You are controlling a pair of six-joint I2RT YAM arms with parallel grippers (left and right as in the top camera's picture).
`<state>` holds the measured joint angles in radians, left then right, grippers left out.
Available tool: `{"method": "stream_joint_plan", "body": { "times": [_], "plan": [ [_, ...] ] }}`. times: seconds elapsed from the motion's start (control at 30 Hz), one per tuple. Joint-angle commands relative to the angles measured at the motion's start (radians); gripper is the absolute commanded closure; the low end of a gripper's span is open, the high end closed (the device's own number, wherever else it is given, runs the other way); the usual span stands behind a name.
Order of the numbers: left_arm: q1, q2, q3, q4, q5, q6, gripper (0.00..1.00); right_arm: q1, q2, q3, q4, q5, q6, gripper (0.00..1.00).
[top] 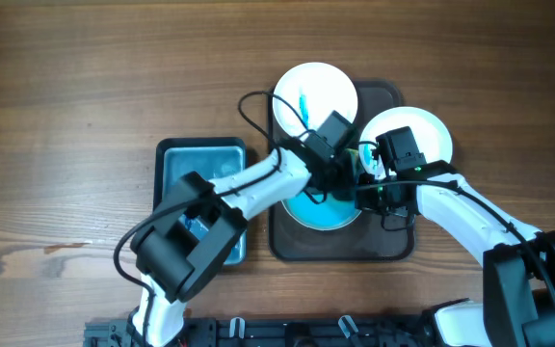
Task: Clean dirty plates on tray and stack at the side
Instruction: 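Scrub the bottom-left plate with the sponge held in the left gripper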
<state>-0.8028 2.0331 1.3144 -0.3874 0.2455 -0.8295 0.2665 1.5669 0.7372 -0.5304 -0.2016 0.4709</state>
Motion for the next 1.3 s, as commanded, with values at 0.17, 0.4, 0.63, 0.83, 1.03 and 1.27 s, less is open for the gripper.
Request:
{"method": "stream_joint_plan", "body": {
  "times": [0.17,0.4,0.63,0.83,1.03,1.27],
  "plan": [
    [0.096,0.023,-0.008,-0.062,-0.224,0.055,0.96,0.014,0.026,-0.012,-0.029,0.020,-0.027,0.96],
    [0.178,0.022,0.006,-0.151,-0.380,0.150,0.96,0.014,0.026,-0.012,-0.031,0.020,-0.027,0.96],
    [0.142,0.022,0.009,-0.339,-0.404,0.141,0.96,0.014,0.026,-0.012,-0.031,0.020,-0.027,0.96],
    [0.113,0.020,0.009,-0.529,-0.285,0.142,0.96,0.014,0.026,-0.012,-0.031,0.020,-0.027,0.96],
    [0.113,0.016,0.009,-0.520,-0.048,0.212,0.96,0.014,0.026,-0.012,-0.020,0.020,-0.026,0.96],
    [0.023,0.017,0.009,-0.334,0.111,0.264,0.93,0.014,0.026,-0.012,-0.009,0.019,-0.023,0.96]
  ]
}}
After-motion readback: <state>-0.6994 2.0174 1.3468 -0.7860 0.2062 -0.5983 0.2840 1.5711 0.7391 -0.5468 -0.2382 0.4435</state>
